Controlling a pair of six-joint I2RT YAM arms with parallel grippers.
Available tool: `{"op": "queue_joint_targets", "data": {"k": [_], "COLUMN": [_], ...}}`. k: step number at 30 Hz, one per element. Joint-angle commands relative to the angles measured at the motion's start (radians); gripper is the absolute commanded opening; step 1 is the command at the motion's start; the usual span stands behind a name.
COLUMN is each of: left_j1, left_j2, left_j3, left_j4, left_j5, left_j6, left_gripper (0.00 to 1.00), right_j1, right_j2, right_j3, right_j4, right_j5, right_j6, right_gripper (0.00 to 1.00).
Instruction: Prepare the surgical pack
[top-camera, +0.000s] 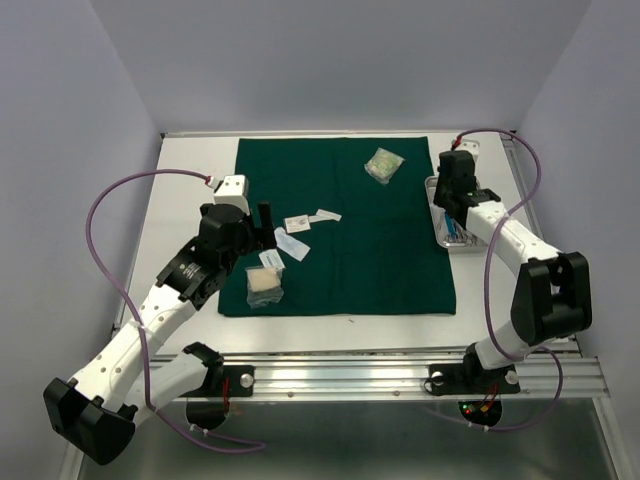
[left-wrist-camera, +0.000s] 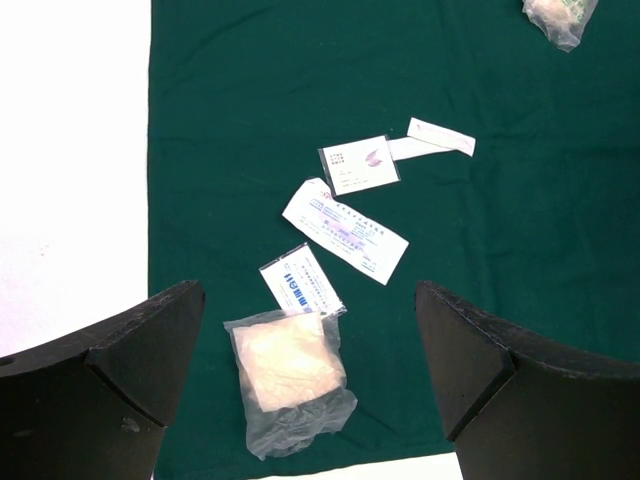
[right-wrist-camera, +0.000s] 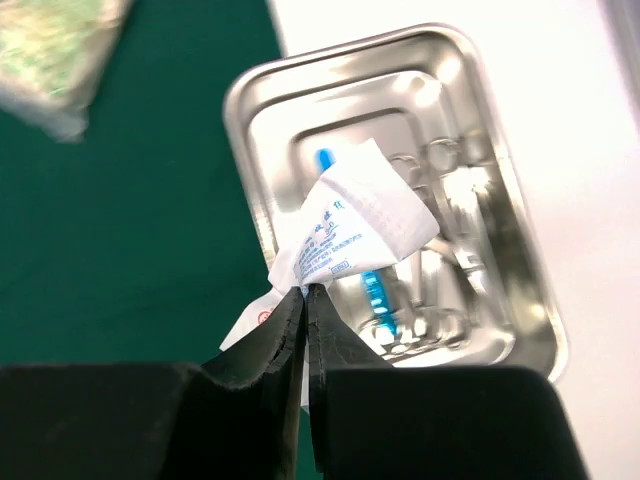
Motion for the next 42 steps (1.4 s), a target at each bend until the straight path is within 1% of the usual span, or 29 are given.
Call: {"op": "queue_joint_targets", "data": {"k": [1, 4, 7, 10, 13, 19, 21, 22, 23, 24, 27, 28, 33, 36, 37, 39, 40, 42], "left_j1": [0.004, 0.004, 0.004, 0.004, 0.004, 0.005, 0.005, 0.004, 0.004, 0.004, 0.004, 0.004, 0.004, 0.004, 0.004, 0.005, 0.004, 0.004], "left_j2": [-0.015, -0.013, -0.024, -0.036, -0.041, -0.041, -0.044, -0.046, -0.046, -0.046, -0.029, -0.021, -0.006, -0.004, -0.004, -0.003, -0.003, 0.002], "left_j3": [-0.001, 0.004, 0.004, 0.004, 0.004, 0.01, 0.01, 0.008, 0.007, 0.005, 0.011, 0.013, 0.013, 0.011, 0.011, 0.01, 0.01, 0.008], "left_j4": [0.026, 0.021, 0.017, 0.007, 0.001, -0.014, -0.016, -0.016, -0.014, -0.014, -0.017, -0.017, -0.011, -0.008, -0.006, -0.003, -0.002, 0.0], "left_j5": [-0.003, -0.004, -0.006, -0.013, -0.019, -0.038, -0.042, -0.044, -0.045, -0.047, -0.053, -0.053, -0.052, -0.052, -0.053, -0.058, -0.058, -0.059], "left_j6": [0.007, 0.007, 0.006, 0.004, 0.004, -0.002, -0.002, -0.004, -0.004, -0.004, -0.005, -0.004, -0.005, -0.004, -0.004, -0.002, -0.002, -0.002], "left_gripper": [0.99, 0.99, 0.99, 0.99, 0.99, 0.99, 0.99, 0.99, 0.99, 0.99, 0.99, 0.99, 0.99, 0.99, 0.99, 0.99, 0.99, 0.99], "right_j1": [-0.067, -0.094, -0.133, -0.162, -0.171, -0.171, -0.18, -0.18, -0.18, -0.18, -0.18, -0.18, -0.18, -0.18, -0.18, -0.171, -0.153, -0.089], "right_j2": [-0.021, 0.022, 0.106, 0.195, 0.264, 0.393, 0.421, 0.44, 0.447, 0.451, 0.441, 0.432, 0.337, 0.297, 0.269, 0.244, 0.226, 0.218], "right_j3": [-0.013, 0.027, 0.075, 0.167, 0.211, 0.311, 0.328, 0.342, 0.348, 0.351, 0.353, 0.35, 0.316, 0.303, 0.293, 0.284, 0.276, 0.279], "right_j4": [0.071, 0.074, 0.074, 0.055, 0.051, 0.051, 0.05, 0.05, 0.05, 0.047, 0.041, 0.039, 0.044, 0.044, 0.045, 0.05, 0.054, 0.057], "right_j5": [-0.015, 0.008, 0.025, 0.046, 0.045, 0.04, 0.034, 0.022, 0.011, 0.003, -0.01, -0.014, -0.059, -0.118, -0.165, -0.21, -0.26, -0.308], "right_j6": [-0.066, -0.049, -0.004, 0.089, 0.146, 0.187, 0.195, 0.198, 0.203, 0.204, 0.212, 0.212, 0.174, 0.151, 0.148, 0.135, 0.128, 0.096], "right_gripper": [0.08, 0.08, 0.08, 0.06, 0.07, 0.08, 0.12, 0.27, 0.34, 0.47, 0.58, 0.59, 0.6, 0.59, 0.59, 0.59, 0.58, 0.58]}}
